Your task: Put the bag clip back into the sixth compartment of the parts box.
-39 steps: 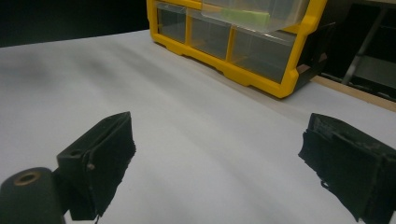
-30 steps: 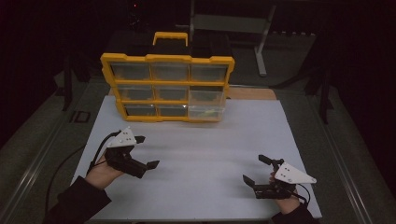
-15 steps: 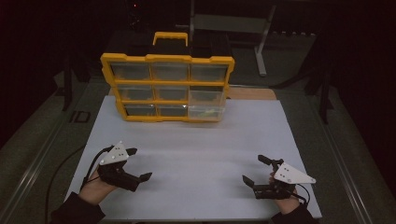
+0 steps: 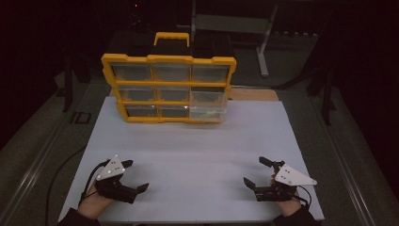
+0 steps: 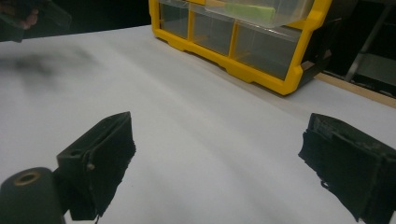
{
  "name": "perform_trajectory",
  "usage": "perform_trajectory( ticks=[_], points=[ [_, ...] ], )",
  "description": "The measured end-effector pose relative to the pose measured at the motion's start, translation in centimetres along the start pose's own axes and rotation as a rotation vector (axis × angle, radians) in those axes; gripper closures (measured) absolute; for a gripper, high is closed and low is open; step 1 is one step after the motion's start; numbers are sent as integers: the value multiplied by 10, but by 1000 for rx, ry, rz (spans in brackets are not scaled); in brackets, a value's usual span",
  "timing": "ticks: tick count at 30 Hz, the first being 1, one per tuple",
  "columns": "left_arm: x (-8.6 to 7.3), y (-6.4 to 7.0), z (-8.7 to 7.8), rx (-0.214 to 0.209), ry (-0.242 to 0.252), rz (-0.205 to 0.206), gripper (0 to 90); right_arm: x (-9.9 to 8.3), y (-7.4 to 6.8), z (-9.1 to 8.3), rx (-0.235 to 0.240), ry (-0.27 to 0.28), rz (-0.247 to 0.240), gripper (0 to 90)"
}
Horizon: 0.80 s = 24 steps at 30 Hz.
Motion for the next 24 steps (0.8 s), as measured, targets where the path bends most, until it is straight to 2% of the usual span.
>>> perform_trajectory(
  ticks=[2,6,9,12,19,22,24],
  points=[
    [-4,0,1,6,2,-15,0,0,0,0,1,1,1,91],
    [-8,-1,4,54,-13,-22,0,0,0,1,4,0,1,91],
    [-11,-1,6,82,6,-48,0,0,-1,1,6,-2,-2,91],
    [-15,-3,9,105,-4,-71,0,-1,0,1,5,-3,0,91],
    [-24,-6,12,191,2,-128,0,-2,0,2,9,-8,3,91],
    [-26,-9,11,240,5,-142,0,-3,0,3,12,-11,3,91],
    [-26,-10,9,248,16,-147,0,-3,-1,3,13,-13,1,91]
  ],
)
Point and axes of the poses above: each handheld gripper's, and its own axes: z roughly forward along the jaws, x roughly out of its top, y roughly to its right, the point moved 1 cm from there along z, roughly forward along the jaws, and after that the axes turned 11 degrees about x, right-handed, at the moved point
